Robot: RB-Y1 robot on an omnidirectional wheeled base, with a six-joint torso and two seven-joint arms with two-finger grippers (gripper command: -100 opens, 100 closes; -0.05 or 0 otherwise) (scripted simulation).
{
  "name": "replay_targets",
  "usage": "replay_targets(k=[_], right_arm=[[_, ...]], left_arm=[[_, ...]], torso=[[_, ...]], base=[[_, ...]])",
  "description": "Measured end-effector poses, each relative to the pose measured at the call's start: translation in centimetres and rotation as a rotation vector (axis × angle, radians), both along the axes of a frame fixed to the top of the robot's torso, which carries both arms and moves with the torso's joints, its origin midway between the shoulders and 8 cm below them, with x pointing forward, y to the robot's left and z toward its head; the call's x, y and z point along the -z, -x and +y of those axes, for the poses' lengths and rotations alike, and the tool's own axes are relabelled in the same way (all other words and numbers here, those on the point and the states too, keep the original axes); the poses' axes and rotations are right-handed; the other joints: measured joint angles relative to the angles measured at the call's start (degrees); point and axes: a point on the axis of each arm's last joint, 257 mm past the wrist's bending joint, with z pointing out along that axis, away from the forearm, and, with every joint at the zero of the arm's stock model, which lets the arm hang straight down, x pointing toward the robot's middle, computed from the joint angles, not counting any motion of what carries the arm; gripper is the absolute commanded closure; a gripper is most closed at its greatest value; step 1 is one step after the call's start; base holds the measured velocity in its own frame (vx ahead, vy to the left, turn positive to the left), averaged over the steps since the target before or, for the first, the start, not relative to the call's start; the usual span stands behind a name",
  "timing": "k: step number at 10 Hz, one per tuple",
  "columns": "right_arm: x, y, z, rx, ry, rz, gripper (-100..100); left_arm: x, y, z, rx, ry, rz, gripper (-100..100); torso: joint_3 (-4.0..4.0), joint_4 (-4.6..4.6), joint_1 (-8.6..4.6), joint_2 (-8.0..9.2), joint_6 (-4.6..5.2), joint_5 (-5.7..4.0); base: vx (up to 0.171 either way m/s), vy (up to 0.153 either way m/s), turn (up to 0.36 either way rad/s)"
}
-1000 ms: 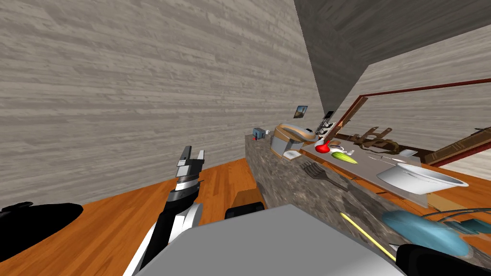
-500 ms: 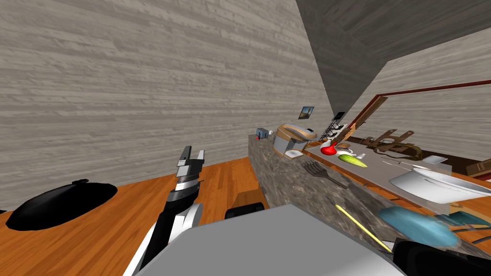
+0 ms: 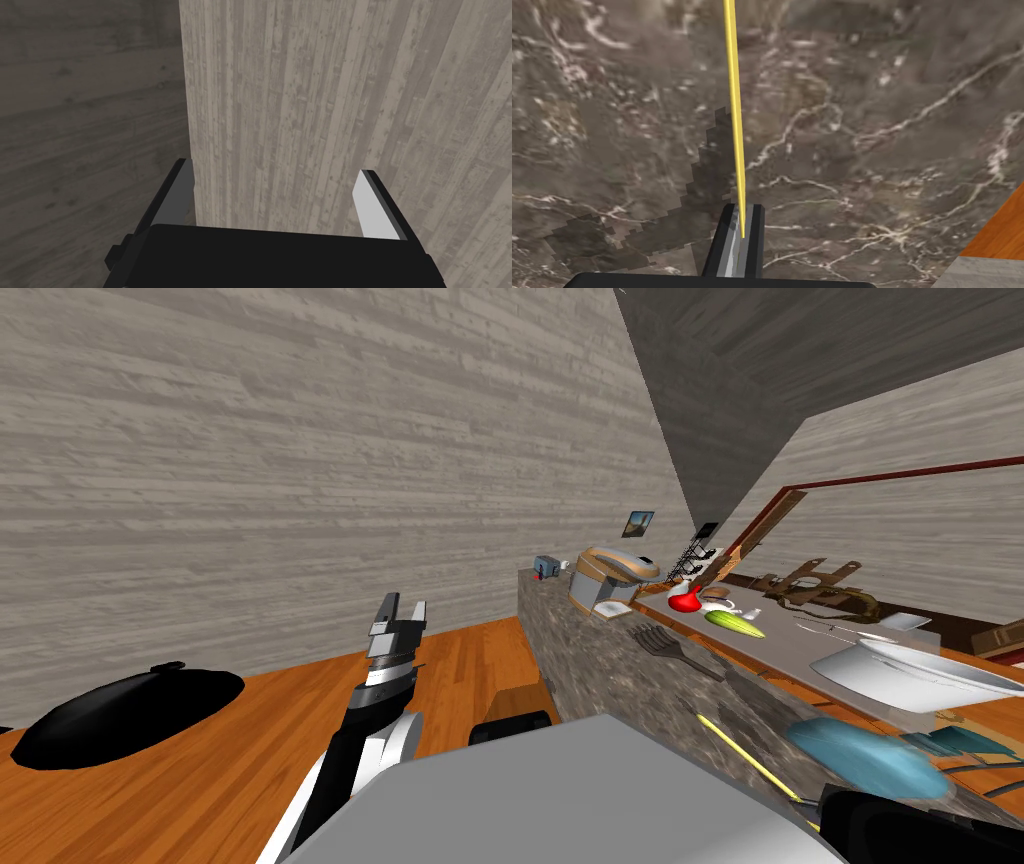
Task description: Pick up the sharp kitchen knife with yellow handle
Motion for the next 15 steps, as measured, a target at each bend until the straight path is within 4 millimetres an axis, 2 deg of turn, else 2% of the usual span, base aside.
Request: replay_targets(k=[2, 4, 8, 9, 11, 14, 15], right_arm=[[-0.8, 0.1, -1.3, 0.014, 0.022, 0.006, -100], [-1.7, 2.1, -3.3, 0.056, 0.058, 0.038, -100], [-3.3, 6.2, -5.6, 0.131, 0.116, 0.111, -100], [-3.6, 7.5, -6.2, 0.146, 0.131, 0.135, -100], [-2.8, 7.6, -5.3, 0.095, 0.118, 0.158, -100], [-1.2, 7.0, -3.4, 0.021, 0.084, 0.161, -100], [-1.1, 7.0, -3.3, 0.016, 0.083, 0.162, 0]], left_arm=[[0.0, 0.0, 0.0, 0.000, 0.000, 0.000, 0], [0.0, 0.0, 0.0, 0.000, 0.000, 0.000, 0], [0.0, 0.0, 0.0, 0.000, 0.000, 0.000, 0], [0.0, 0.0, 0.0, 0.000, 0.000, 0.000, 0], [0.0, 0.0, 0.0, 0.000, 0.000, 0.000, 0], [0.0, 0.0, 0.0, 0.000, 0.000, 0.000, 0], [0.0, 0.0, 0.0, 0.000, 0.000, 0.000, 0]], torso=[[-0.04, -0.02, 0.20, -0.07, -0.01, 0.05], [-0.10, -0.04, 0.50, -0.17, -0.01, 0.13], [-0.04, -0.01, 0.37, -0.06, 0.00, 0.10], [-0.03, -0.01, 0.35, -0.06, -0.01, 0.10], [0.09, 0.04, -0.48, 0.16, 0.02, -0.10], [-0.02, 0.00, -0.54, -0.03, 0.01, -0.14], [0.00, 0.00, -0.31, -0.01, -0.02, -0.09]], base=[[0.016, 0.085, 0.067], [0.037, 0.130, 0.067], [0.014, 0.104, 0.074], [-0.026, -0.031, -0.189], [-0.023, -0.155, -0.137], [0.018, -0.101, -0.073], [0.001, -0.011, 0.006]])
